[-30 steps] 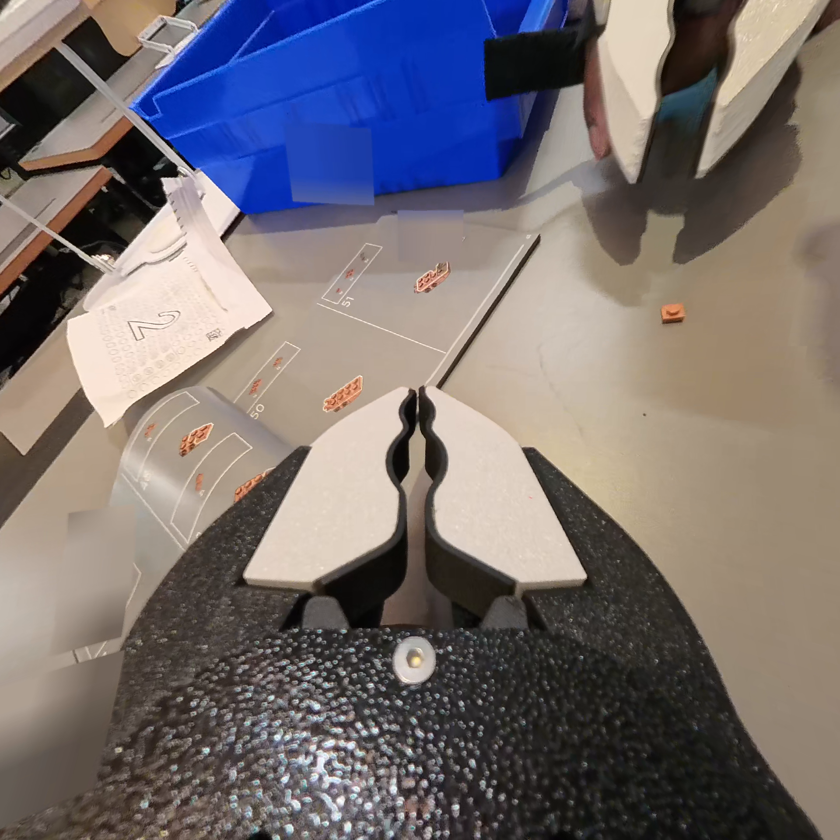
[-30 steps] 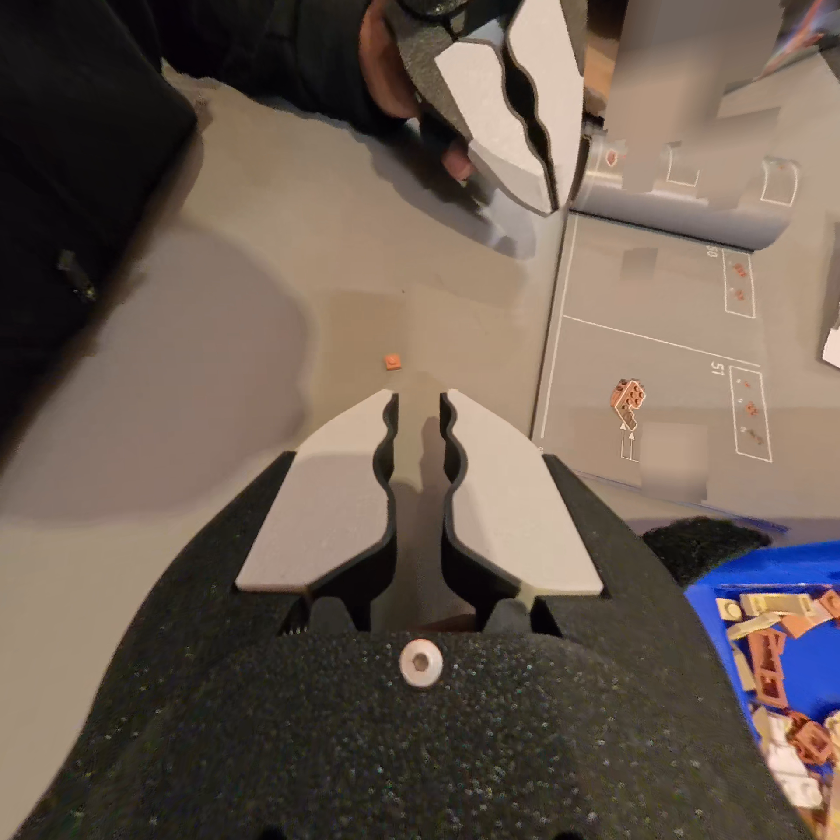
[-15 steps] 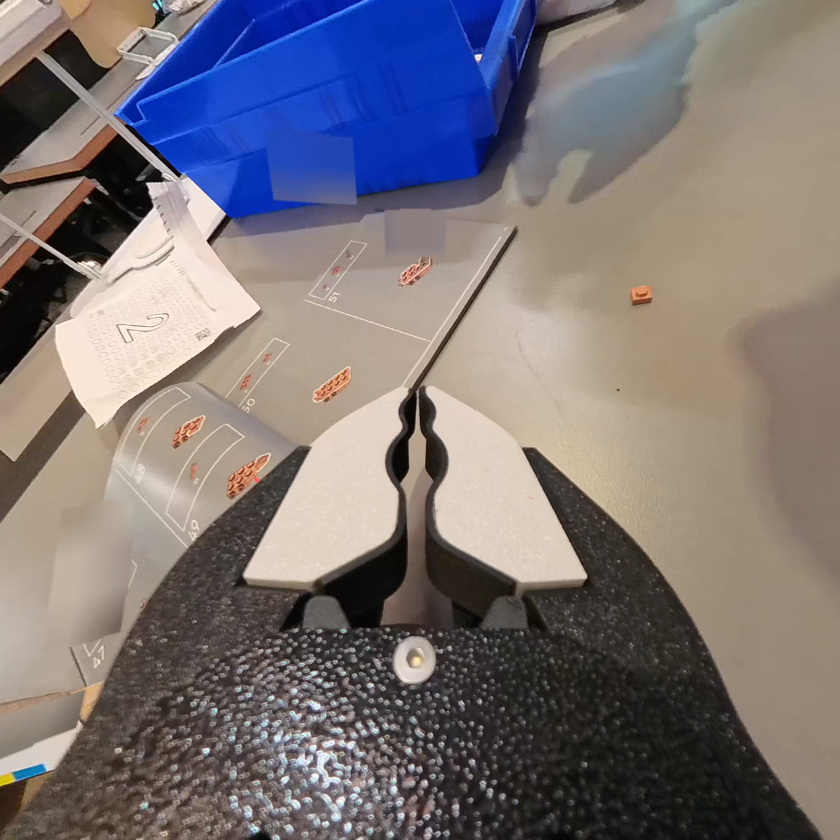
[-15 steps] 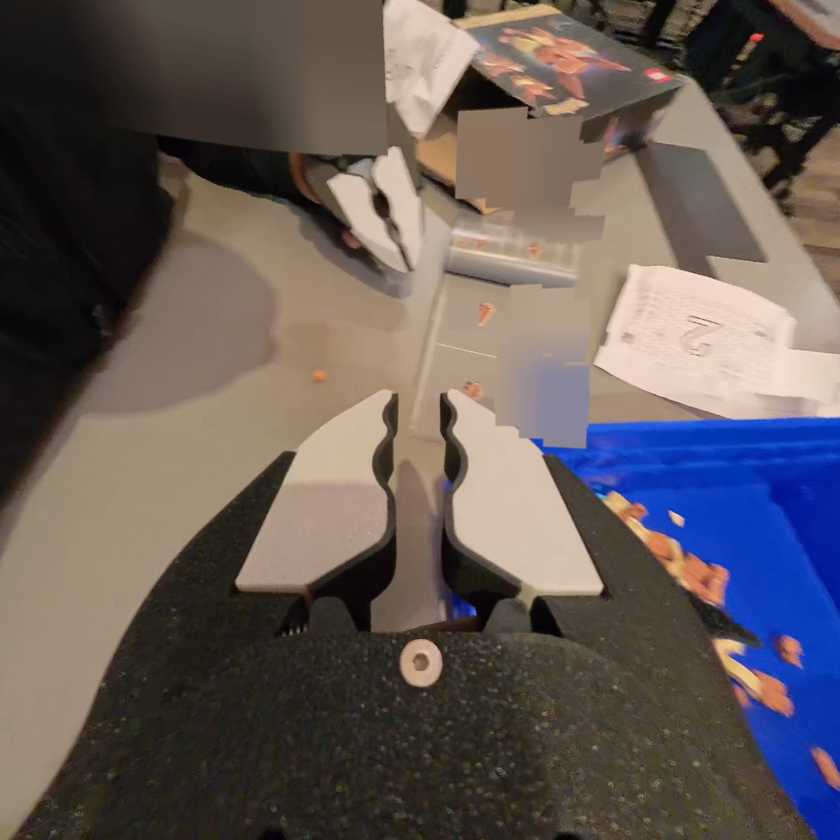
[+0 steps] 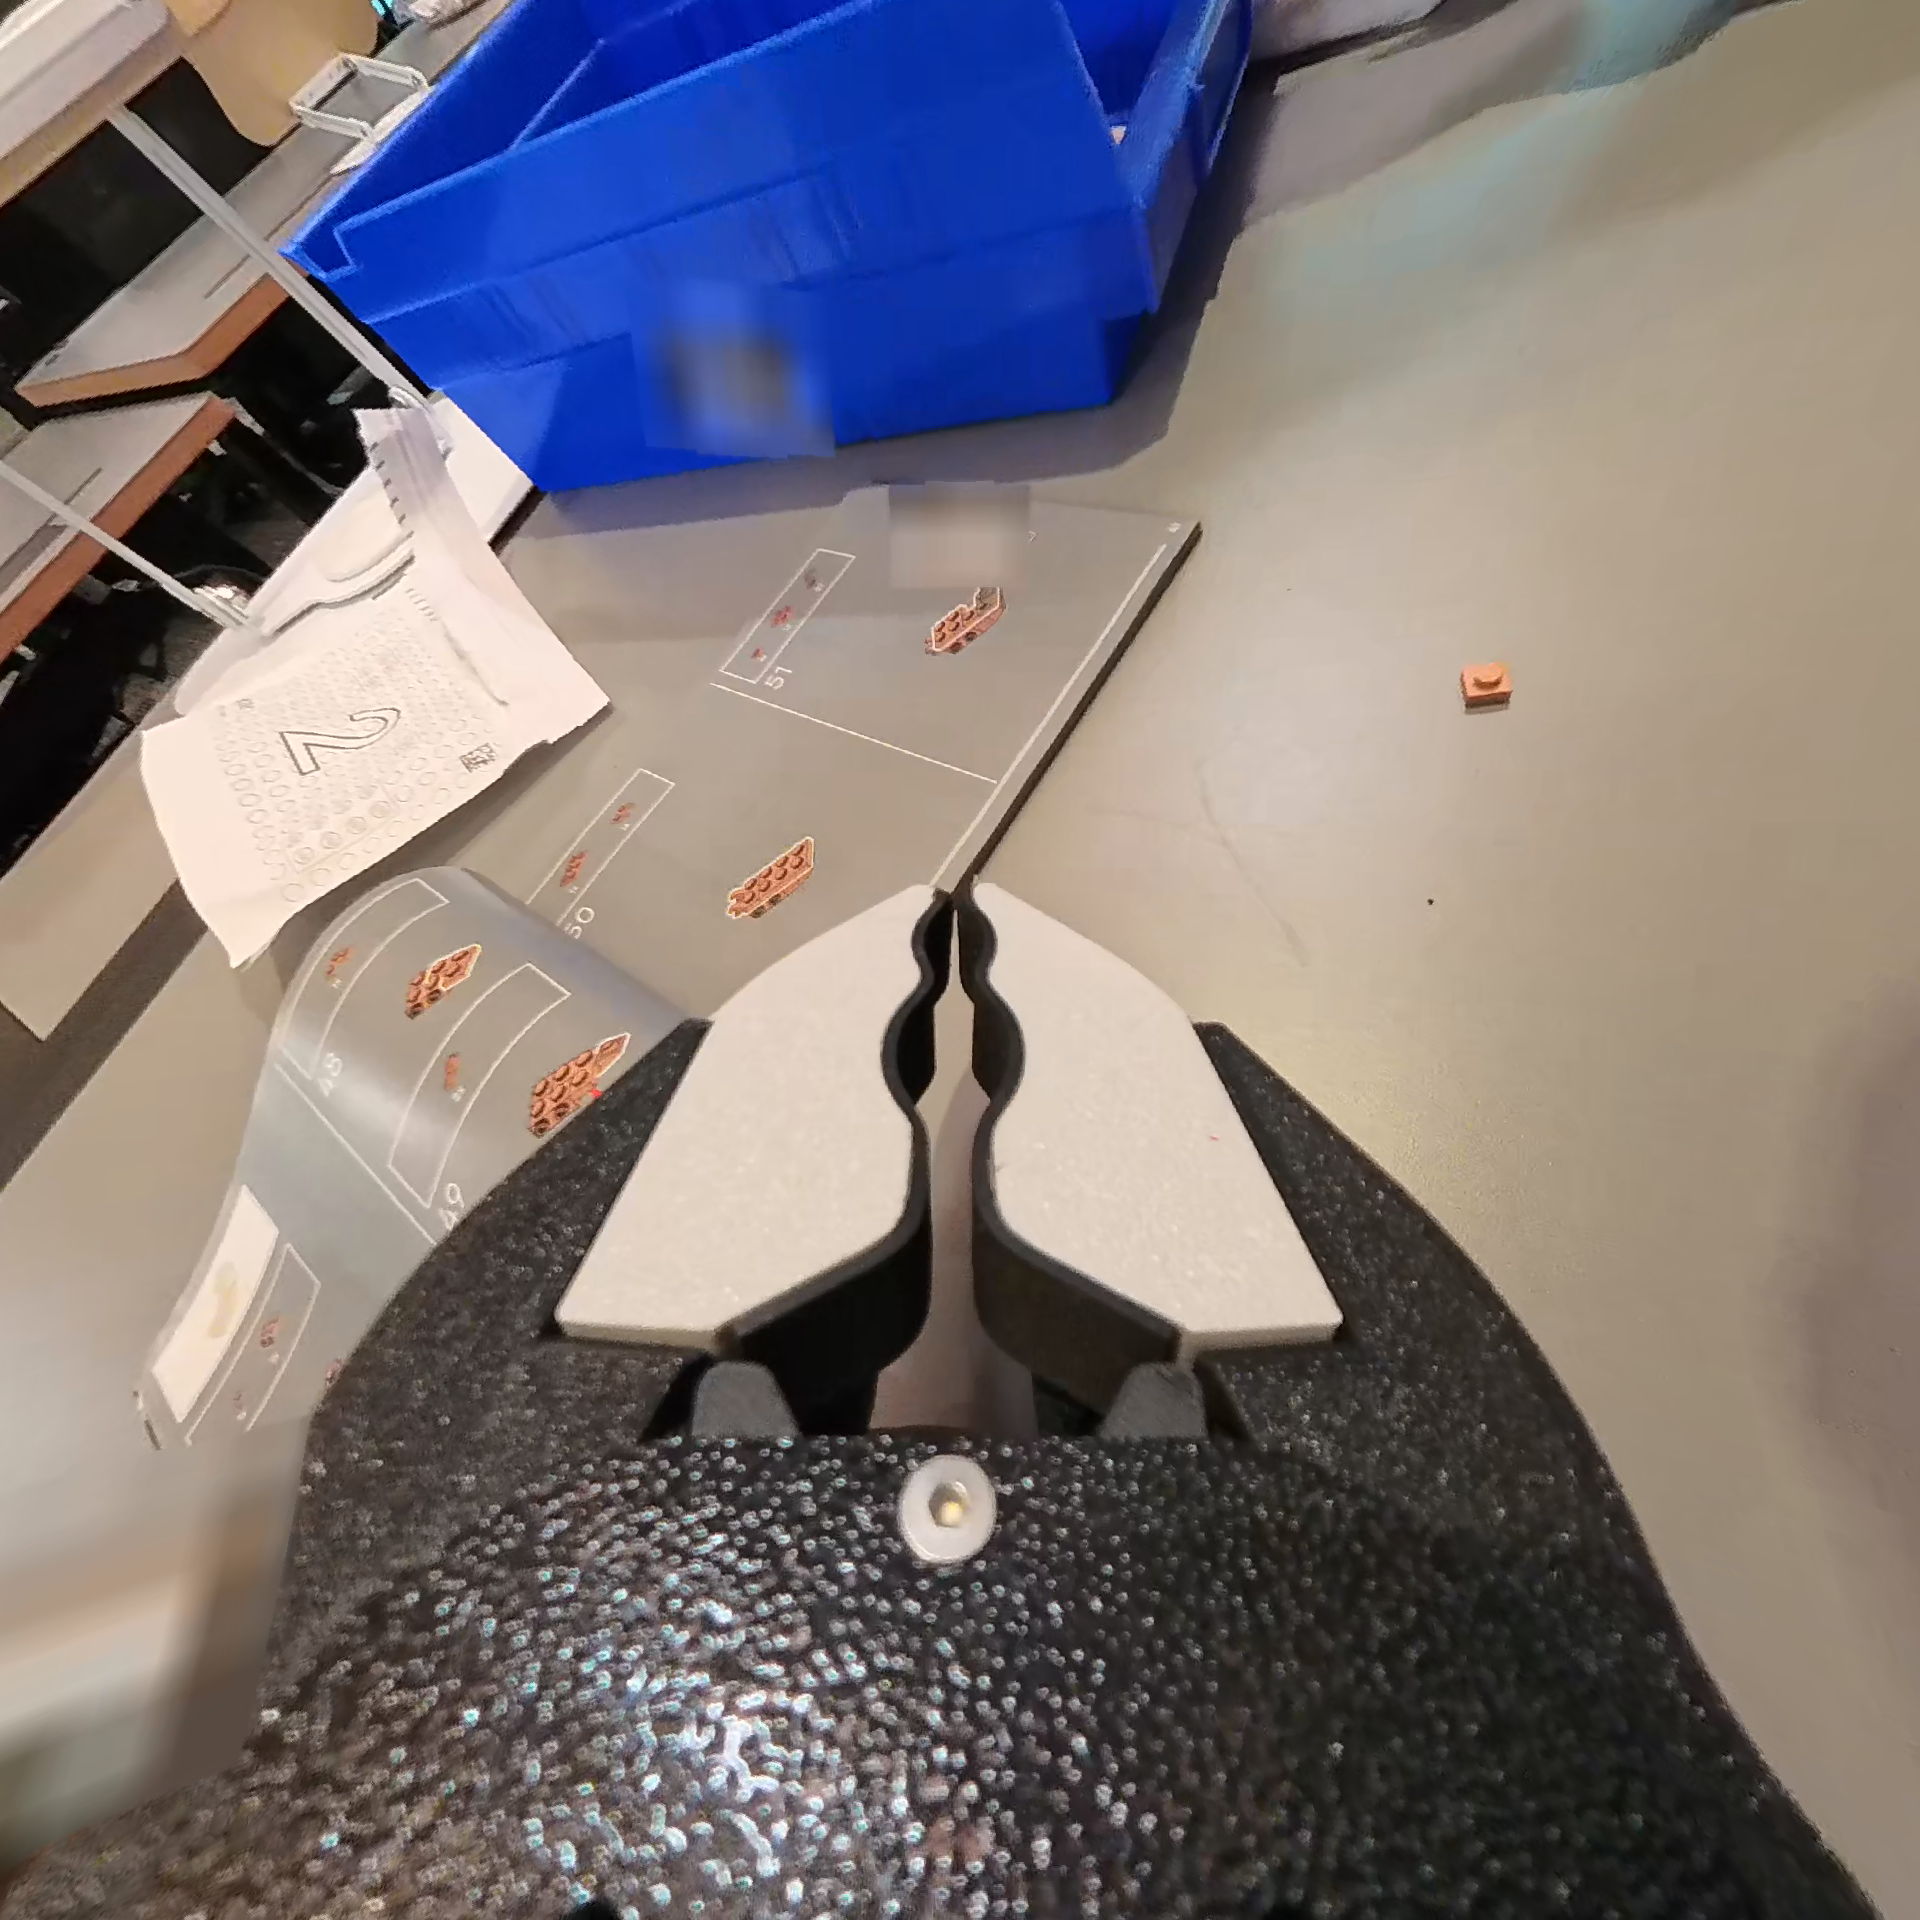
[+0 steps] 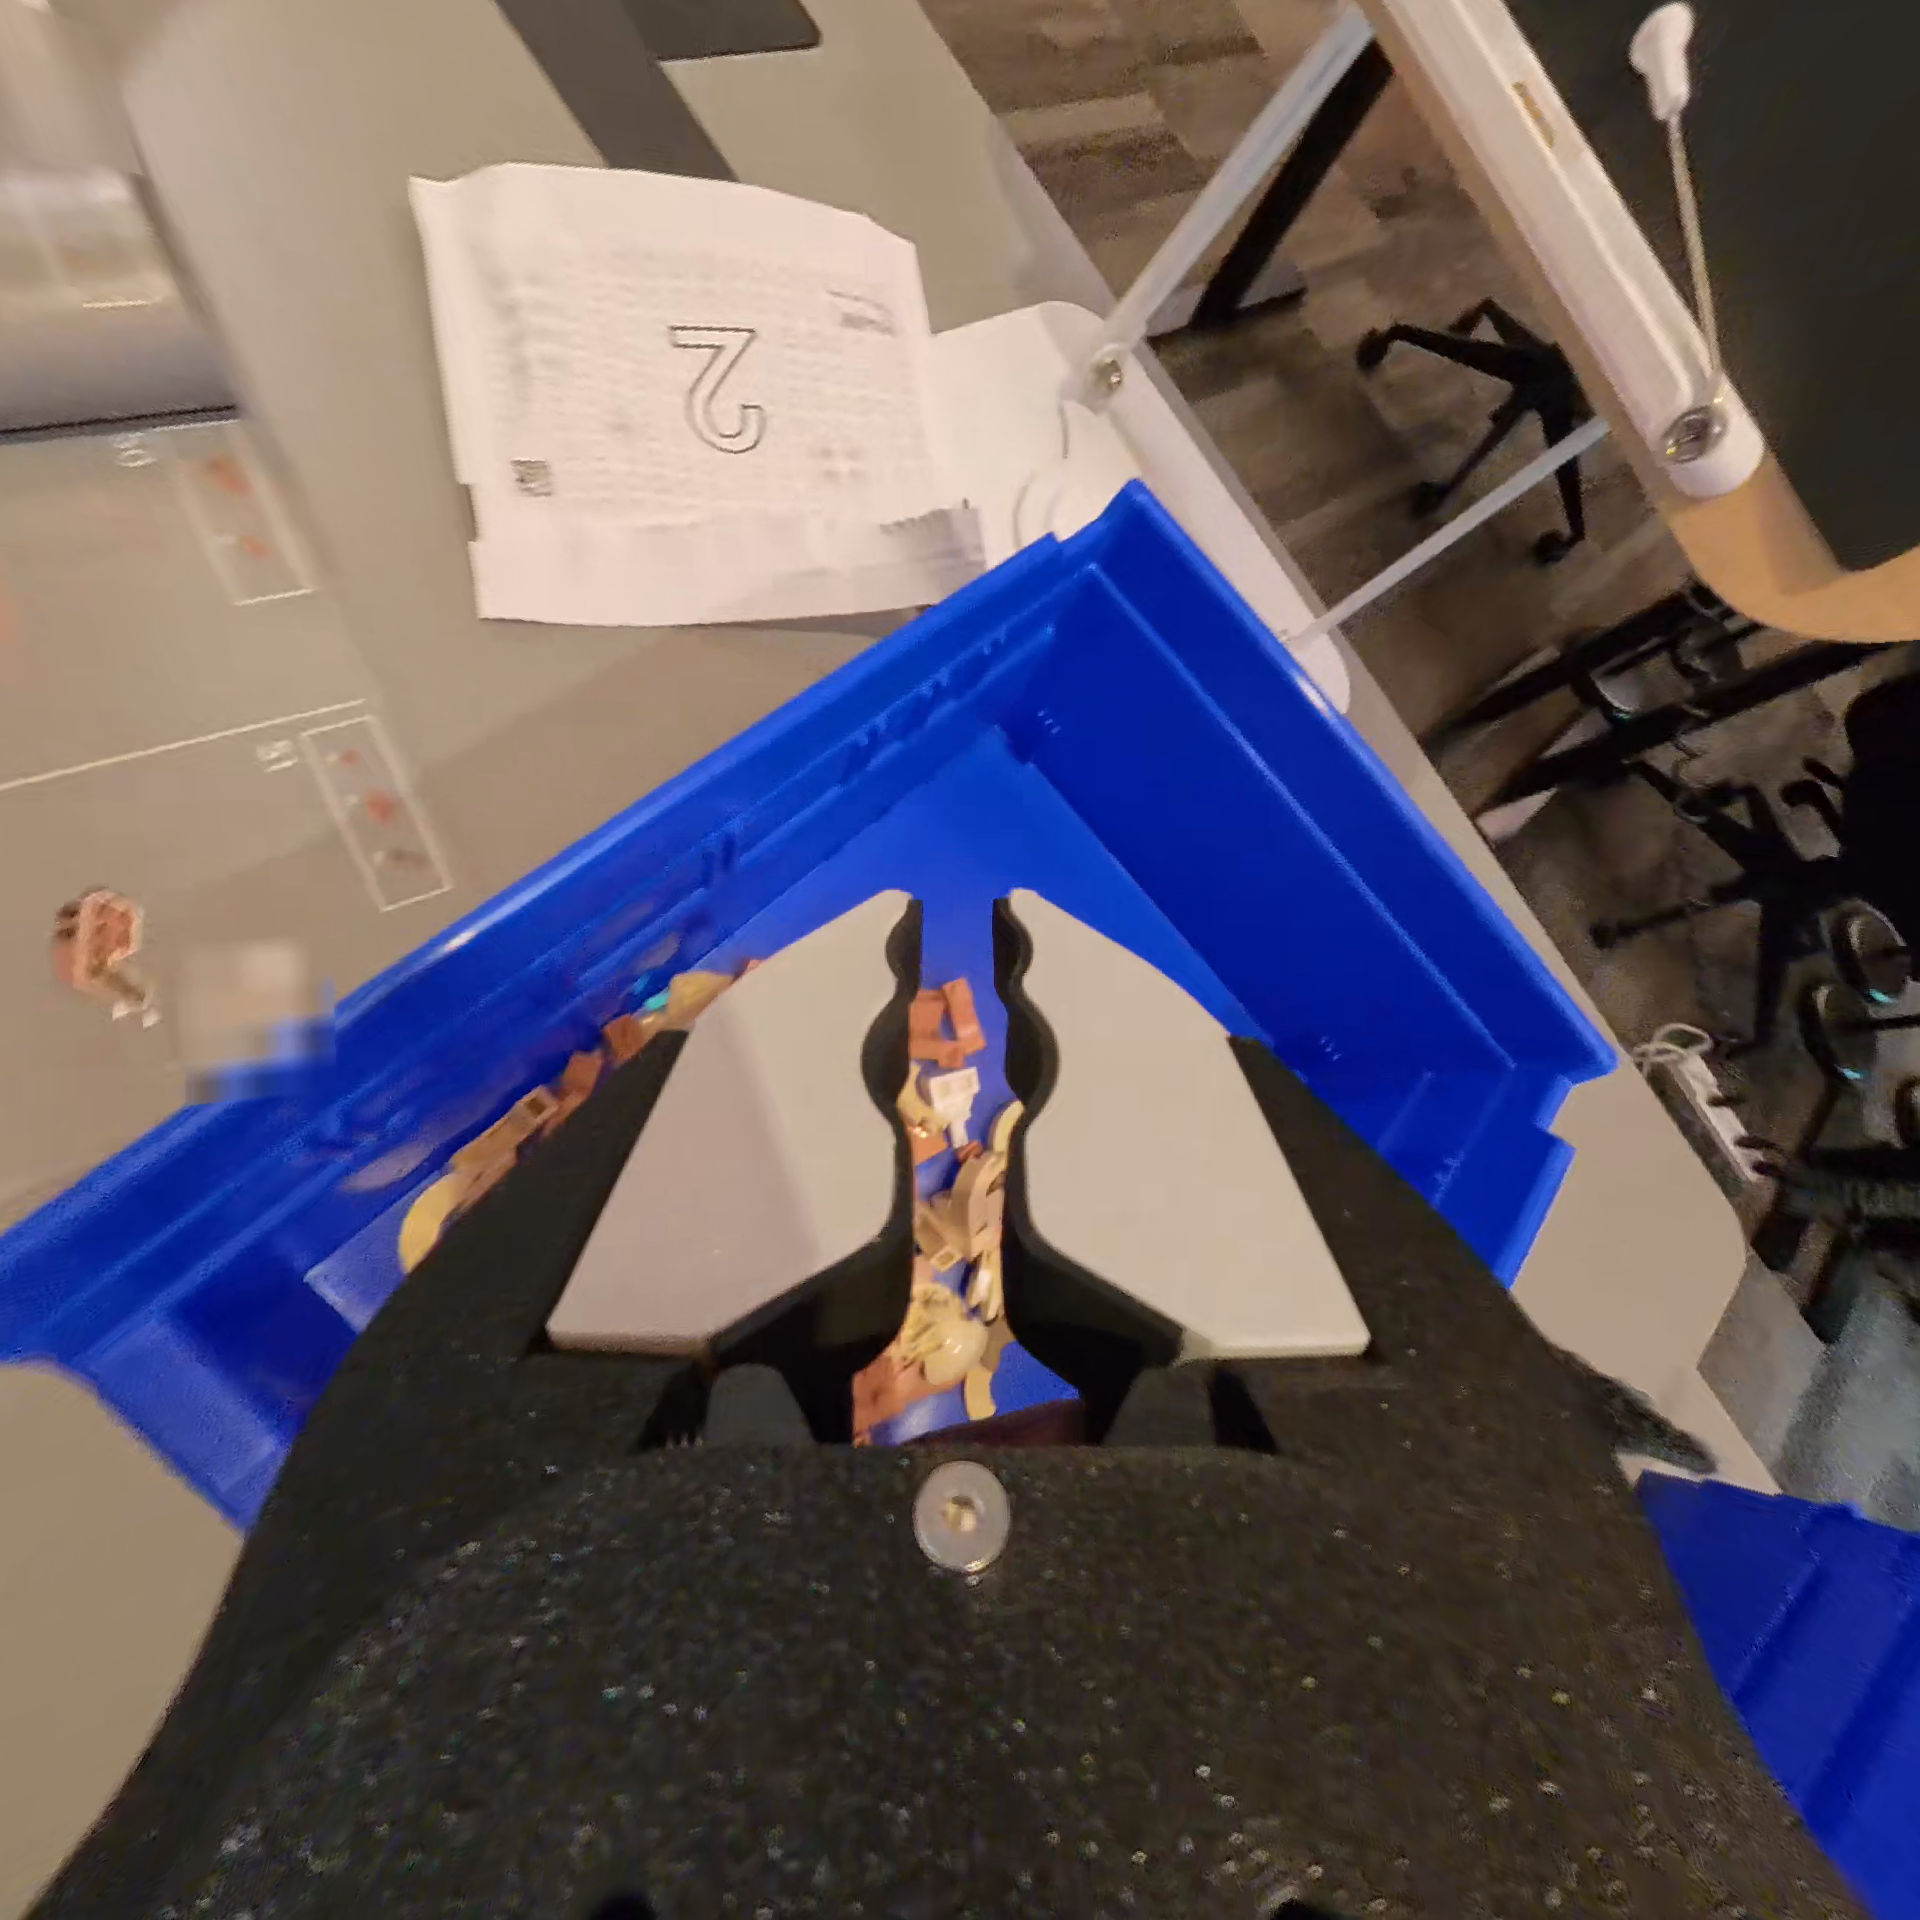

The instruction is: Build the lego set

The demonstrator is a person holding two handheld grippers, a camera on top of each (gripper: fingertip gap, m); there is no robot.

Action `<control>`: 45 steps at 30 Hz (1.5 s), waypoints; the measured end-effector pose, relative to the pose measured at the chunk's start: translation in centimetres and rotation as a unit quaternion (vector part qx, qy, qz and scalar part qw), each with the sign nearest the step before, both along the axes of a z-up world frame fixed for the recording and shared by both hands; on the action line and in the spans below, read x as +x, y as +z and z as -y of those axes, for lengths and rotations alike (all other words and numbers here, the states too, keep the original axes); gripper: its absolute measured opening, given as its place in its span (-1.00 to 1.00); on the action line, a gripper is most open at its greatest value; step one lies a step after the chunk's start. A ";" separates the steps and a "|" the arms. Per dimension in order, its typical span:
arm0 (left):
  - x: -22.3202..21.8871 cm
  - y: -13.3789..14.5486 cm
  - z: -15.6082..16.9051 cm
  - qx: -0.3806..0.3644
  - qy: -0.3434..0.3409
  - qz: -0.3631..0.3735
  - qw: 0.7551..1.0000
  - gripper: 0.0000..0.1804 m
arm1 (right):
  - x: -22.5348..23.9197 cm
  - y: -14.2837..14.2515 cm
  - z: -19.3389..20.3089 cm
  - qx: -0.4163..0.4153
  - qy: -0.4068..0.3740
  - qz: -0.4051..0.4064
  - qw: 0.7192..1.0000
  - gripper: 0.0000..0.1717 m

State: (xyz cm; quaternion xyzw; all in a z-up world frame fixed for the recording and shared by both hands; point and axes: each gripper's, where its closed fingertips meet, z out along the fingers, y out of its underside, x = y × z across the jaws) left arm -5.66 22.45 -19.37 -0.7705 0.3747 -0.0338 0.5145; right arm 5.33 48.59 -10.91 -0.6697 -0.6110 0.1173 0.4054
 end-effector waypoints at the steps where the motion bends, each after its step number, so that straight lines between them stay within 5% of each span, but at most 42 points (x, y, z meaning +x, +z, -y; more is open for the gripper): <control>1: 0.0 0.0 0.0 0.001 0.000 0.000 1.000 -1.00 | -0.4 0.1 -0.6 0.003 -0.011 0.002 1.000 -0.85; 13: 0.5 0.1 0.4 -0.002 -0.011 0.007 1.000 -0.99 | -0.3 -3.8 -5.5 -0.056 -0.088 0.035 0.994 -0.86; 45: 0.9 0.0 0.6 -0.003 -0.017 0.001 1.000 -1.00 | 0.9 -11.0 -2.9 -0.177 -0.041 0.151 0.972 -0.80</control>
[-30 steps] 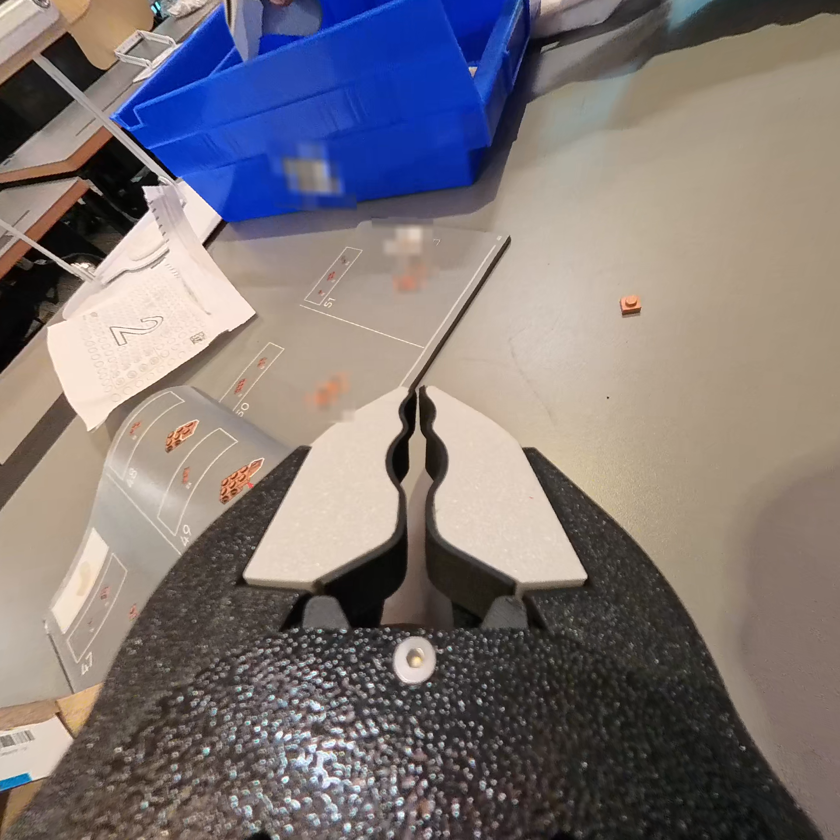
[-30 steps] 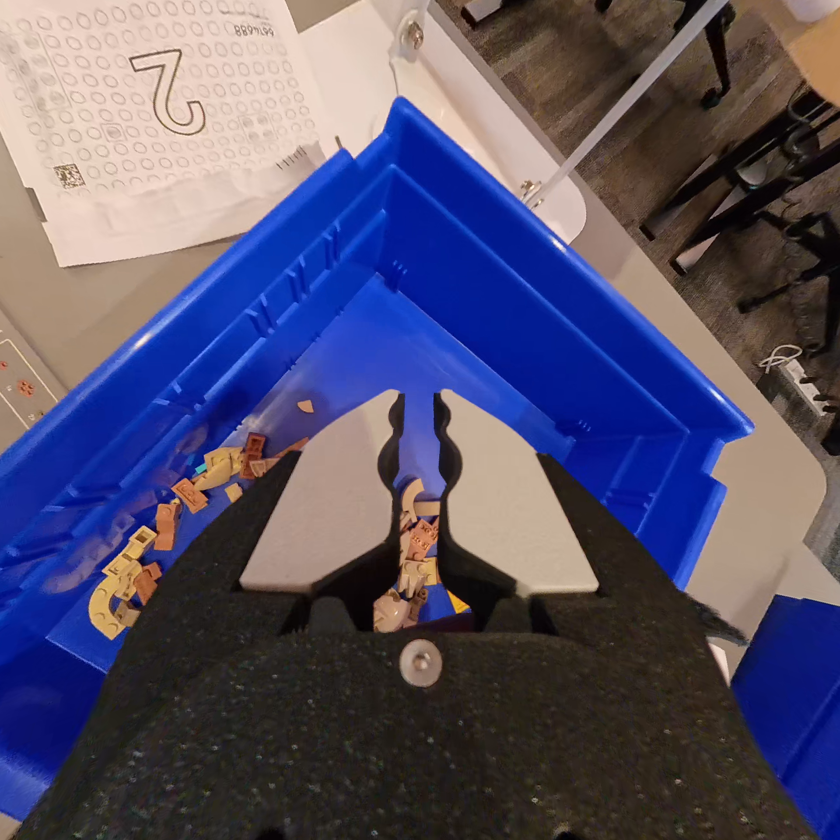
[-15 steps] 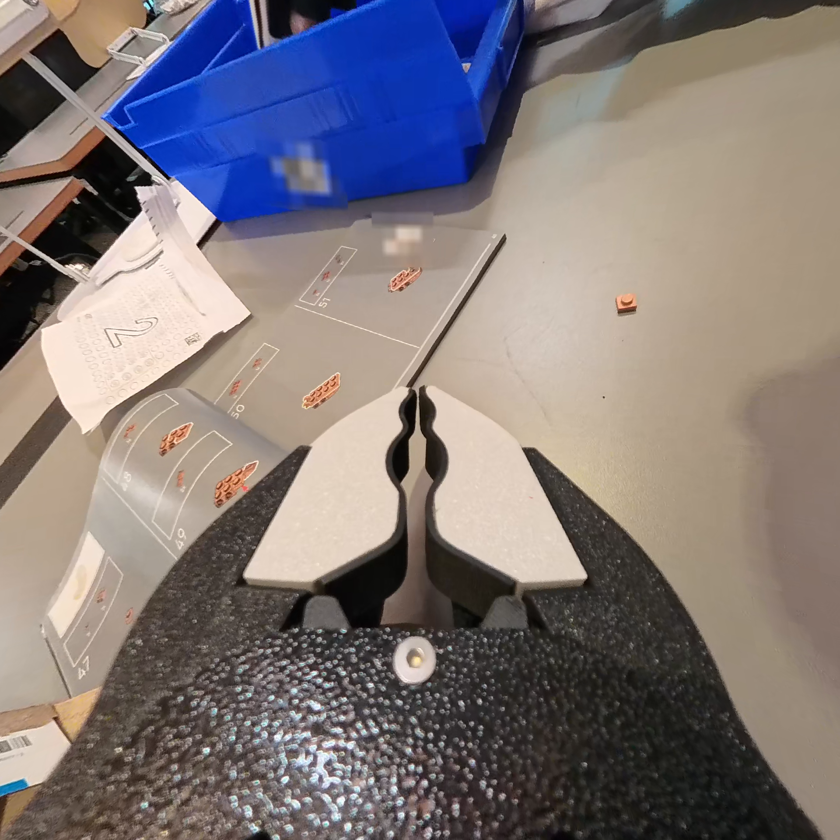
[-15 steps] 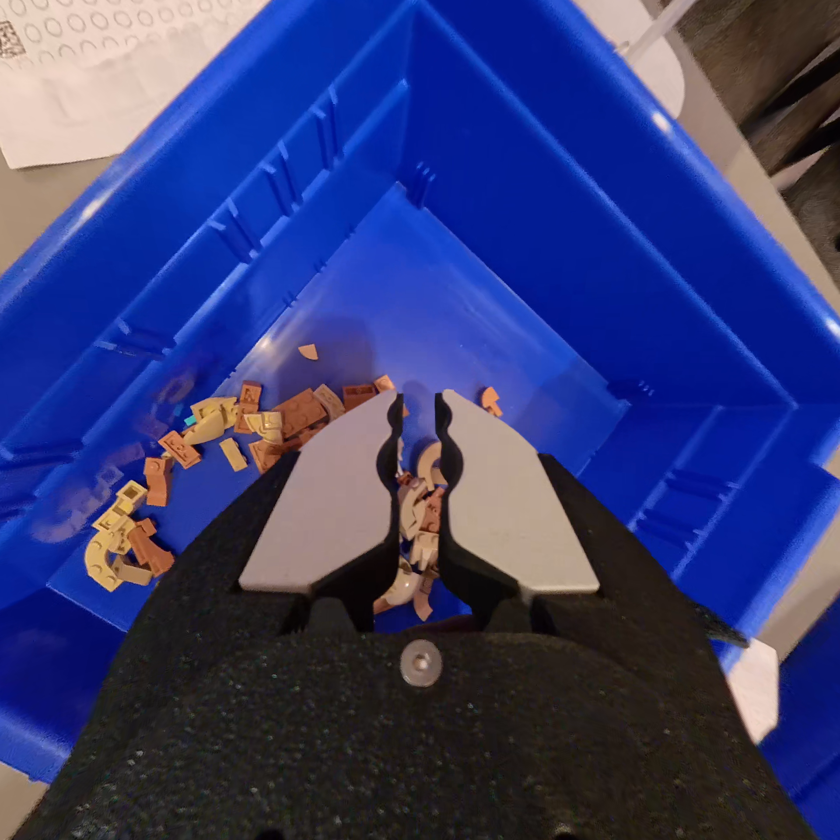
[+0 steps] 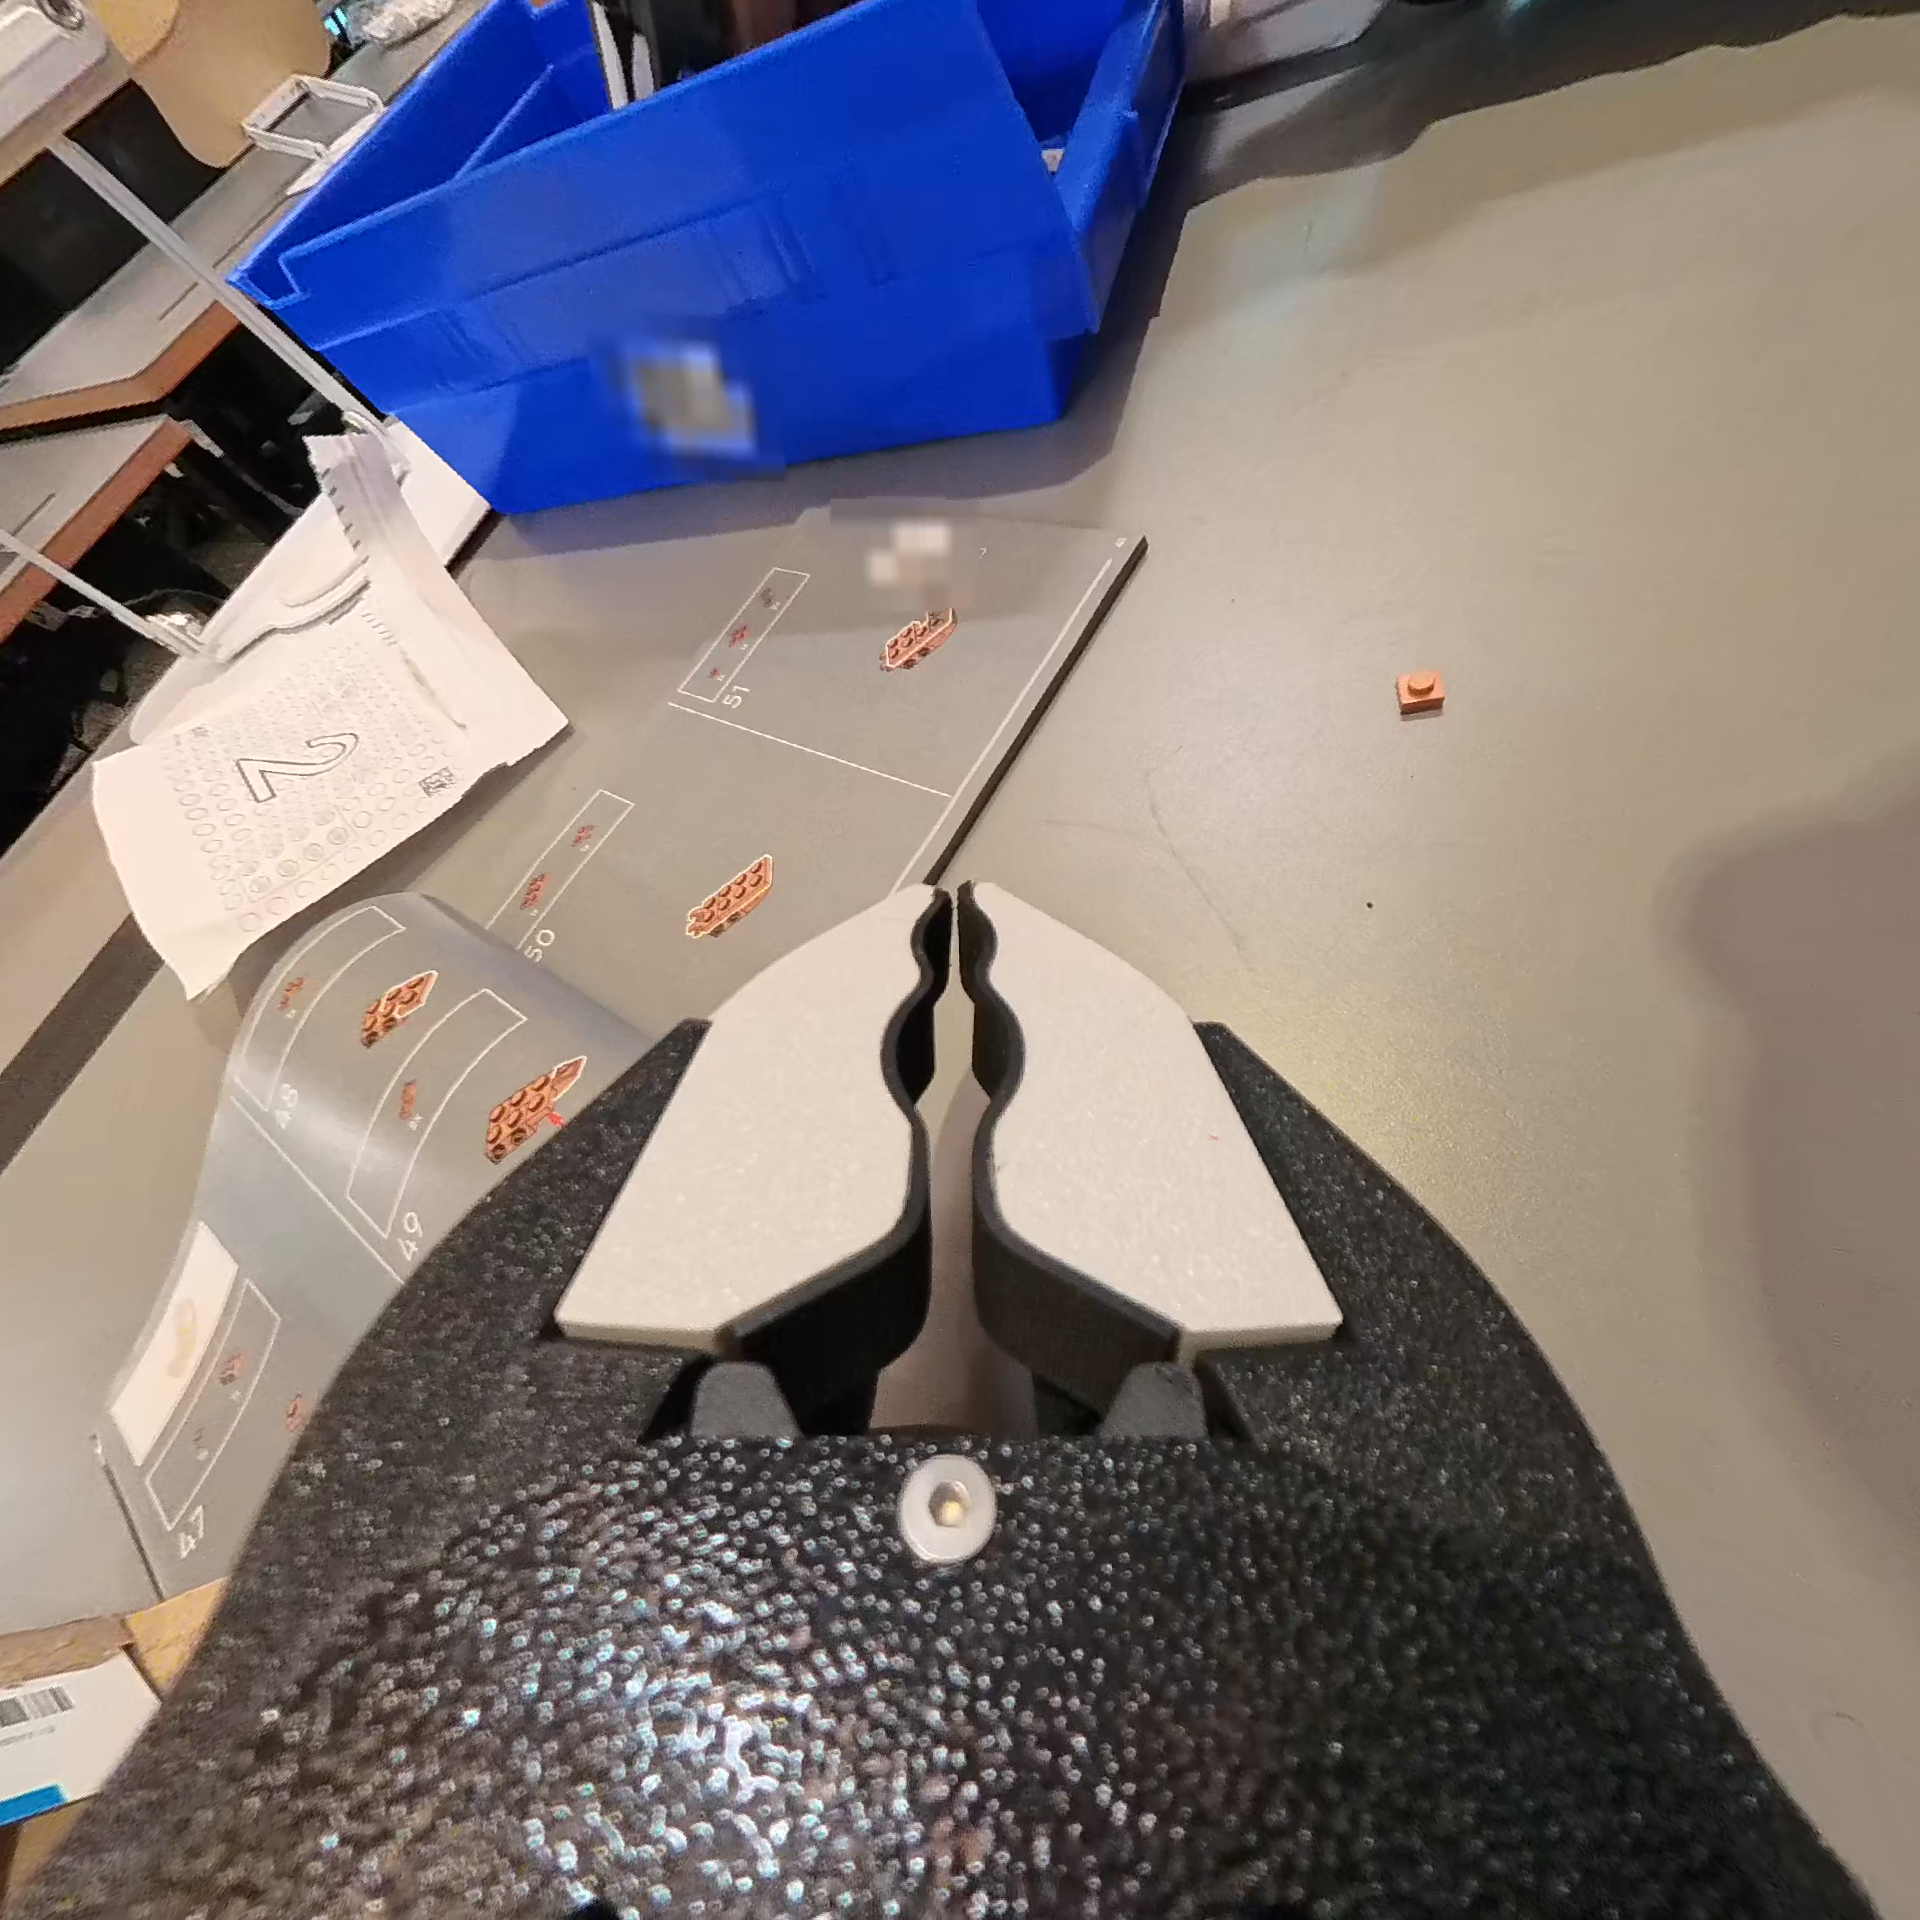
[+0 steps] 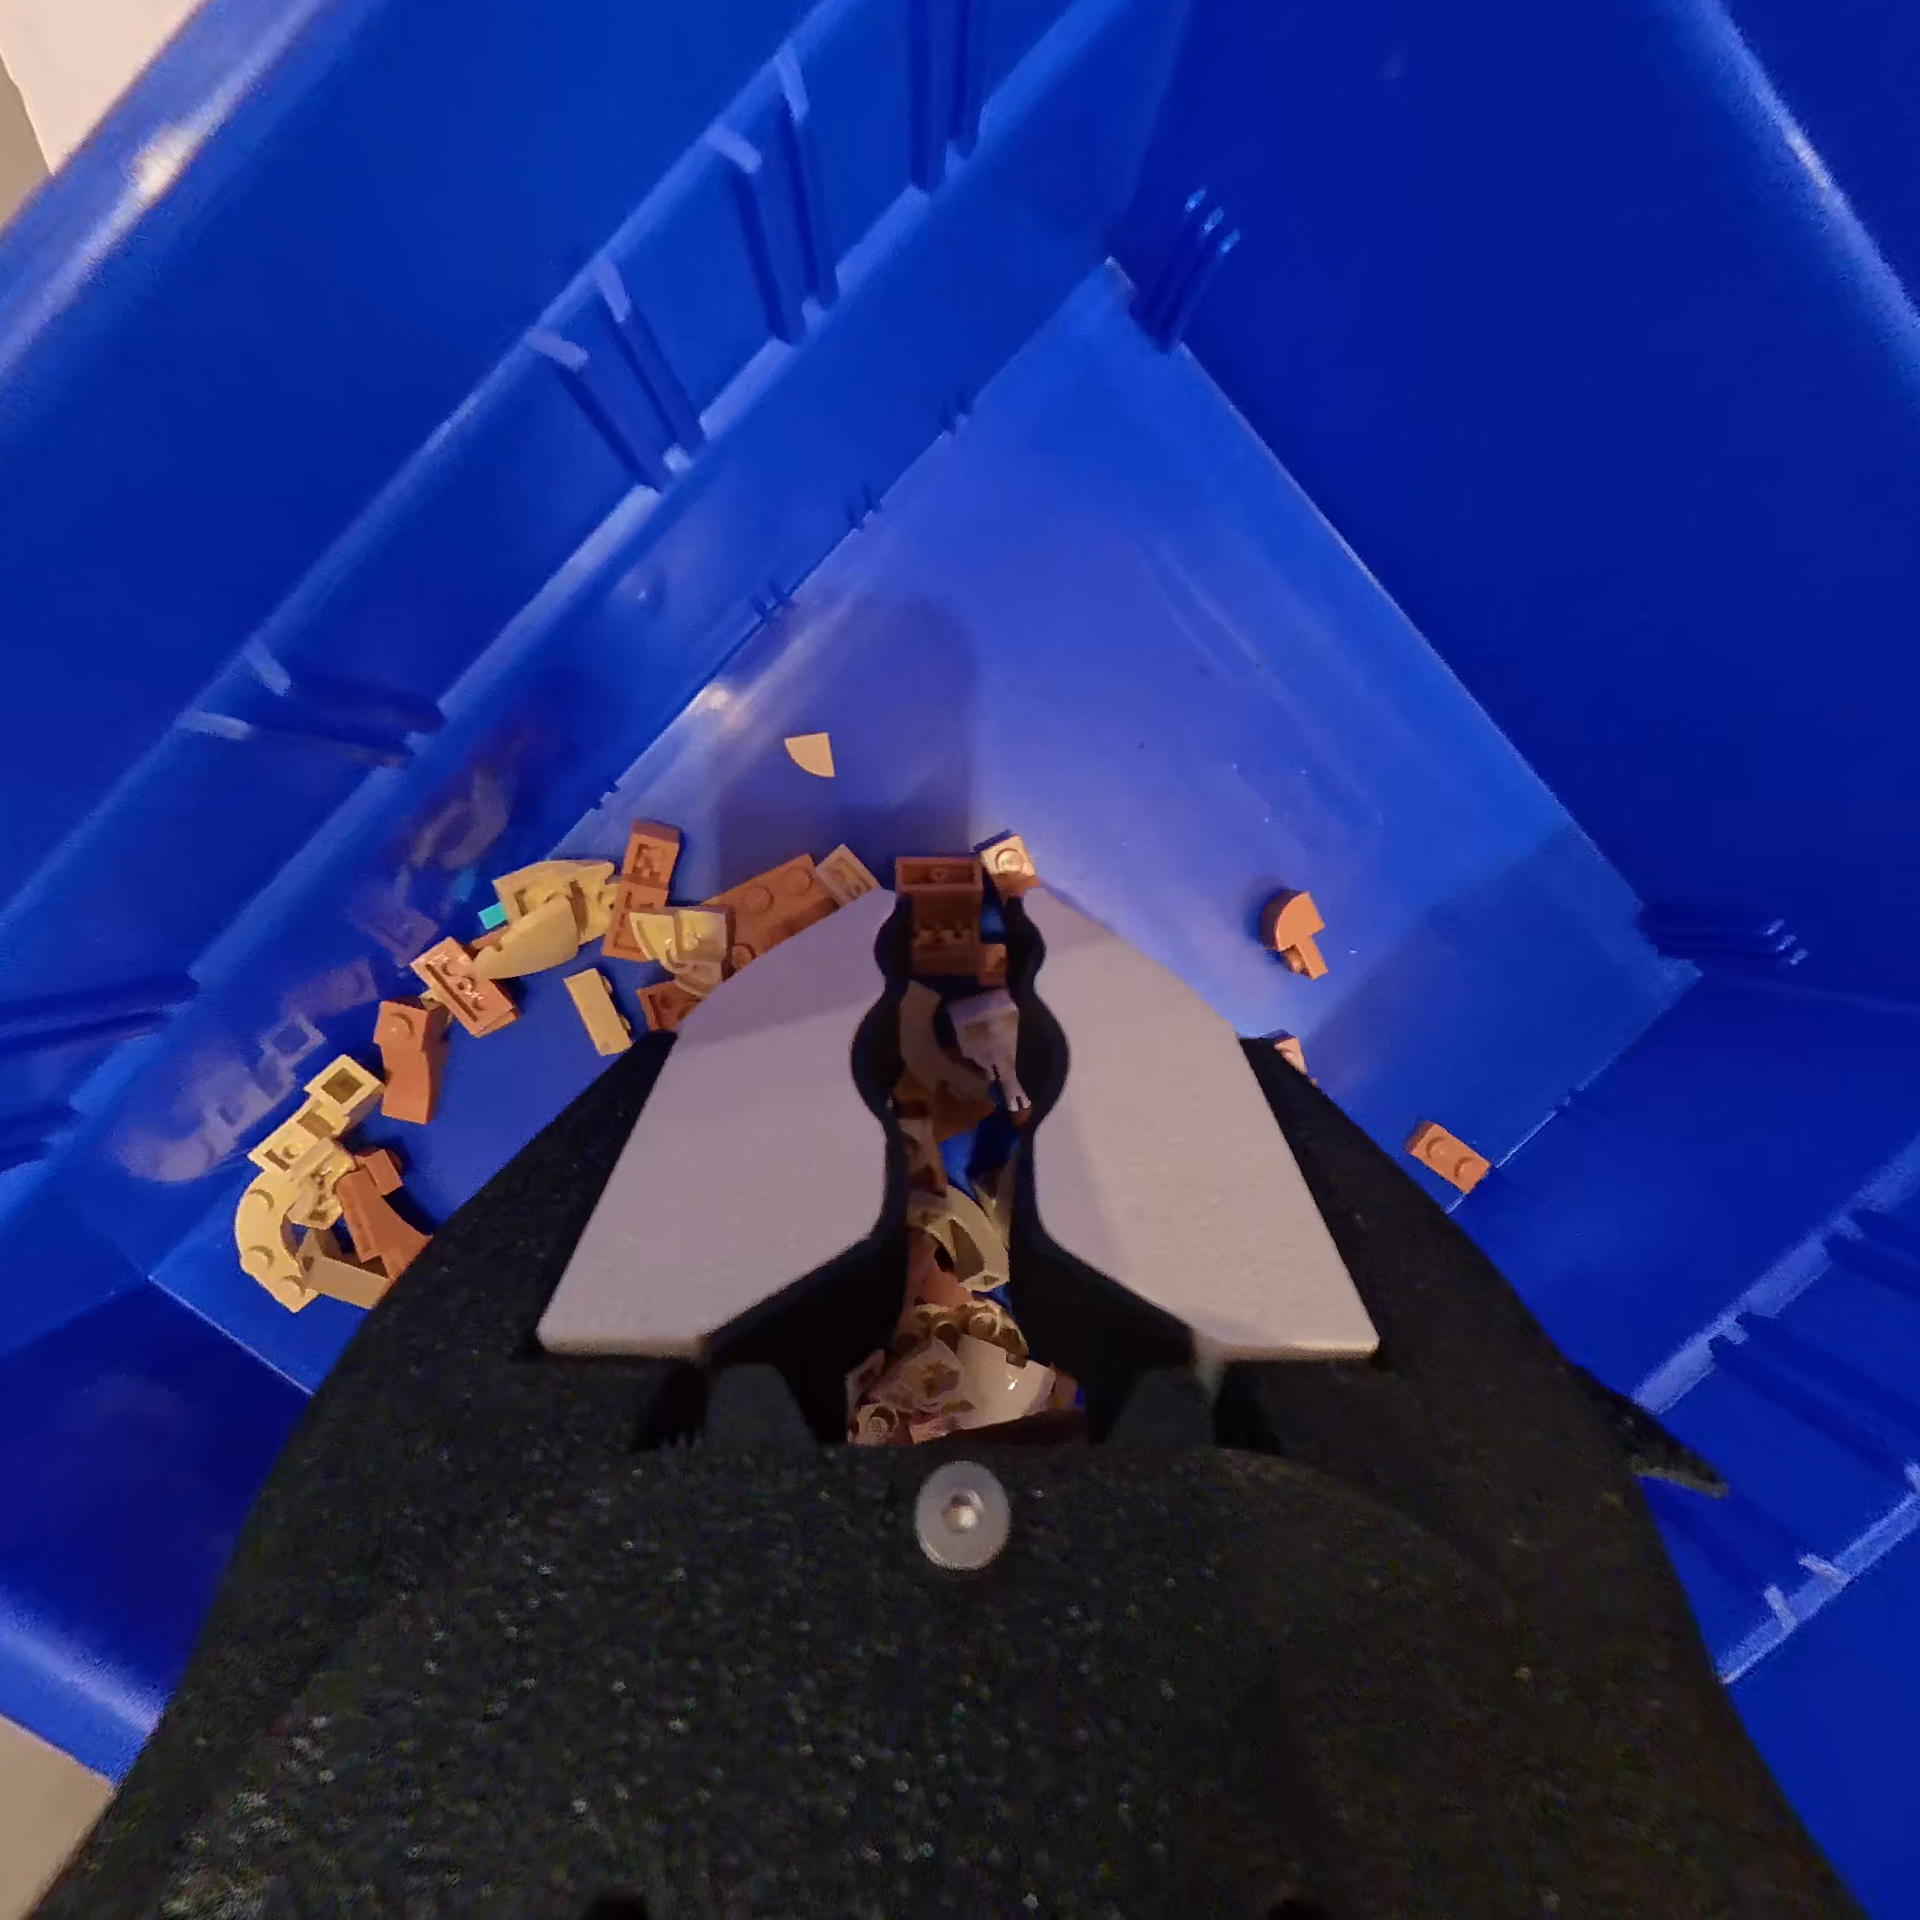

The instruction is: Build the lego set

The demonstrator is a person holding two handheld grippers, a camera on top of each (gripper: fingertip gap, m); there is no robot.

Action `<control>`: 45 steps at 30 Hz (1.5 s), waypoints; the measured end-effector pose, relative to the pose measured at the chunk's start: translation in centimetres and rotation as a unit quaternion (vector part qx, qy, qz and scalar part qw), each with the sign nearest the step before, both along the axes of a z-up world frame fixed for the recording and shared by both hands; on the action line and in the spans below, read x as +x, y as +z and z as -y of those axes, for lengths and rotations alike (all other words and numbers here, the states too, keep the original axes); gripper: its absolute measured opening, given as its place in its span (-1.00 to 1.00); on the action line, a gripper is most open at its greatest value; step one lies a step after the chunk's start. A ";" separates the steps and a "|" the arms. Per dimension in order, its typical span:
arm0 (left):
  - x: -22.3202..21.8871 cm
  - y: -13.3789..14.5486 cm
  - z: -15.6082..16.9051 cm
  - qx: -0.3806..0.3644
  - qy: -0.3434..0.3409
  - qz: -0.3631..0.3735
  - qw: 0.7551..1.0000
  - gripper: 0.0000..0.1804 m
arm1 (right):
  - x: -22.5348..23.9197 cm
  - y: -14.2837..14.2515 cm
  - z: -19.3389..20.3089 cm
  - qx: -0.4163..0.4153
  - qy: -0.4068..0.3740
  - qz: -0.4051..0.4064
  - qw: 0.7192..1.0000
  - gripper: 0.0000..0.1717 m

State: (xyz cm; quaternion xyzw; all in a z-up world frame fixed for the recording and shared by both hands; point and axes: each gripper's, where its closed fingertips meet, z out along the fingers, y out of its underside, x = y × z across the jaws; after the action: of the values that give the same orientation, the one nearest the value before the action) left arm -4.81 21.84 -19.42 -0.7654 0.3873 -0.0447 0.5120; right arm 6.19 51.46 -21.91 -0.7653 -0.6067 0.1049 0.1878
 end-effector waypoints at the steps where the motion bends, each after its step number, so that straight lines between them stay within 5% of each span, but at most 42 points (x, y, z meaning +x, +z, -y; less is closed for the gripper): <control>1: 0.0 0.0 0.0 0.000 0.000 0.000 1.000 -1.00 | 0.0 0.1 0.1 -0.001 0.002 -0.002 1.000 -0.80; 19: 0.1 -0.1 0.1 -0.002 -0.003 -0.004 1.000 -0.99 | -0.4 -0.9 -0.1 -0.010 -0.002 -0.004 1.000 -0.80; 25: 0.1 -0.1 0.1 -0.002 -0.003 -0.004 1.000 -0.99 | -2.1 2.3 0.7 -0.079 -0.013 -0.119 0.990 -0.80; 29: 0.1 -0.2 0.1 -0.002 -0.003 -0.006 1.000 -0.99 | -3.5 8.7 1.5 -0.192 -0.021 -0.308 0.932 -0.81; 34: 0.1 -0.3 0.1 -0.001 -0.003 -0.012 1.000 -0.99 | -2.5 17.2 2.7 -0.304 0.035 -0.510 0.804 -0.81; 38: 0.1 -0.3 0.1 0.000 -0.003 -0.014 1.000 -0.99 | -2.1 18.5 2.7 -0.307 0.043 -0.544 0.780 -0.81; 41: 0.0 -0.3 0.1 0.000 -0.002 -0.016 1.000 -0.99 | -2.4 17.8 2.5 -0.291 0.034 -0.530 0.796 -0.81; 45: 0.0 -0.3 0.1 0.000 -0.002 -0.015 1.000 -0.99 | -2.9 12.5 0.7 -0.188 -0.026 -0.407 0.894 -0.81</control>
State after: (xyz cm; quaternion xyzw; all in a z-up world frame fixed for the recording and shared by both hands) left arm -4.86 21.73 -19.75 -0.7652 0.3966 -0.0342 0.5060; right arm 3.27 50.78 -9.40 -0.6920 -0.4263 0.5143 0.2736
